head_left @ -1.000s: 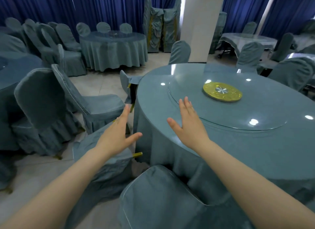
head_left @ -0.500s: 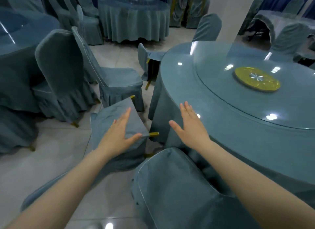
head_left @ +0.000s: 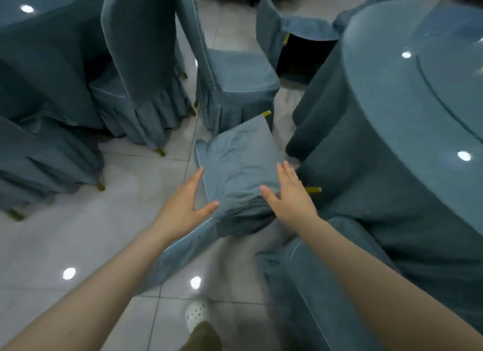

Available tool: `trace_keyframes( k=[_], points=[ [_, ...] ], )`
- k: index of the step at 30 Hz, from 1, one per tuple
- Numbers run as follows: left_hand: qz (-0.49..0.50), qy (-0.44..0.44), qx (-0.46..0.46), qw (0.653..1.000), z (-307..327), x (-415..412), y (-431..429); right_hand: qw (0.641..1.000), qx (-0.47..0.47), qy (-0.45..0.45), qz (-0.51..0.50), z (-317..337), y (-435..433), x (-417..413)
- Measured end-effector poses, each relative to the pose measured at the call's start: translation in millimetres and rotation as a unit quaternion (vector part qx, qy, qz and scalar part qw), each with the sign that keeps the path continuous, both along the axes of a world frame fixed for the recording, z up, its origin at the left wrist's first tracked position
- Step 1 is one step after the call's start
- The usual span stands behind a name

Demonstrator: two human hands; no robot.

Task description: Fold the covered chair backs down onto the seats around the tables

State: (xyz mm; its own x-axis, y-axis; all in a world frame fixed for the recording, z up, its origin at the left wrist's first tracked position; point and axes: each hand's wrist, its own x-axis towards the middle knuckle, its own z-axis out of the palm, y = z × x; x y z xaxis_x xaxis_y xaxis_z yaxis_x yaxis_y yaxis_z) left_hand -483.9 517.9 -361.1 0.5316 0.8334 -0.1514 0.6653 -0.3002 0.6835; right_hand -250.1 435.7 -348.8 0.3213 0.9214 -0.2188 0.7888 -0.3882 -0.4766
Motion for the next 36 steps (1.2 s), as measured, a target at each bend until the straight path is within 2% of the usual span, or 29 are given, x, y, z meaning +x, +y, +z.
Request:
trace_keyframes(
  k=[5, 17, 26, 29, 36],
  points=[
    [0.049, 0.039, -0.044, 0.997, -37, -67, 35, 0.998, -0.059, 0.008, 0.036, -40, 46, -45],
    [0.15, 0.086, -0.113, 0.978, -134, -177, 56, 0.982, -0.109, 0.026, 0.154, -147, 126, -146],
    [0.117, 0.111, -0.244, 0.956, -247, -265, 45, 0.957, -0.236, -0.019, 0.169, -258, 110, -208],
    [0.13, 0.111, -0.244, 0.955, -275, -292, 52, 0.952, -0.248, -0.042, 0.172, -284, 112, -231],
    [0.112, 0.129, -0.305, 0.937, -334, -324, 45, 0.908, -0.3, -0.089, 0.278, -356, 102, -293]
  ],
)
